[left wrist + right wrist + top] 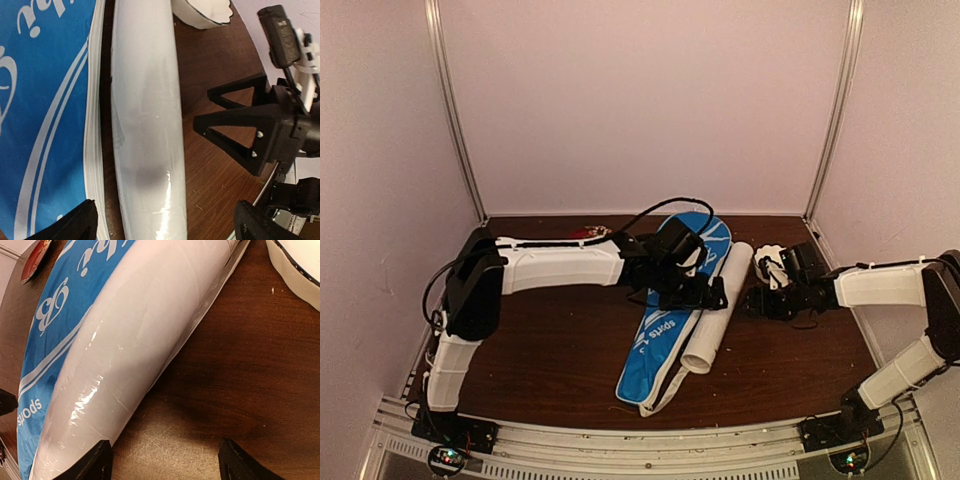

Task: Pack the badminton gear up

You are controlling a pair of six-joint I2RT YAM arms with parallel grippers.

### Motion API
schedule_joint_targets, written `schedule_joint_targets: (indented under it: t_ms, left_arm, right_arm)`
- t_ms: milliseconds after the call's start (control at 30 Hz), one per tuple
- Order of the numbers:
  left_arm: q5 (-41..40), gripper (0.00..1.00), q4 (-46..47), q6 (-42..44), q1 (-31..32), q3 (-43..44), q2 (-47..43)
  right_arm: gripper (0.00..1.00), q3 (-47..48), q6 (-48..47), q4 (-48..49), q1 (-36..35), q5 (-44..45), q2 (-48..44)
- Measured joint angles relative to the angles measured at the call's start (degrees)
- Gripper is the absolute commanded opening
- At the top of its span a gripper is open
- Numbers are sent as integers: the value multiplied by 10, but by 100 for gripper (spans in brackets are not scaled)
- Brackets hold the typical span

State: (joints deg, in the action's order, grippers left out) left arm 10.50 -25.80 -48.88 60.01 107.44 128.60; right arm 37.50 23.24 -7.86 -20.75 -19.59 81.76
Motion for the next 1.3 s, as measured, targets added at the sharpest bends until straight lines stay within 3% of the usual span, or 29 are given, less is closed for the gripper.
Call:
schedule_joint_targets:
  t_ms: [233, 300, 600, 767, 967, 1100, 1300]
  left_arm:
    - [-37, 98, 2, 61, -5, -51, -122]
    - [-43, 98, 3, 77, -14, -73, -163]
    - [-86, 98, 10, 132, -138, -247, -346]
    - [-123, 98, 10, 162, -216, -390, -483]
    - [-187, 98, -25, 194, -238, -514, -638]
    - [-210, 98, -32, 192, -258, -580, -690]
    - [-204, 98, -34, 173, -262, -649, -681]
  right_arm:
    - [89, 5, -12, -15, 0, -10, -65]
    - [99, 9, -15, -24, 0, -11, -110]
    - [100, 63, -25, -81, 0, 15, -294]
    - [100, 76, -31, -102, 0, 20, -328]
    - [100, 32, -25, -98, -2, 19, -334]
    - [100, -17, -13, -76, -12, 17, -326]
    - [100, -60, 5, -46, -23, 17, -319]
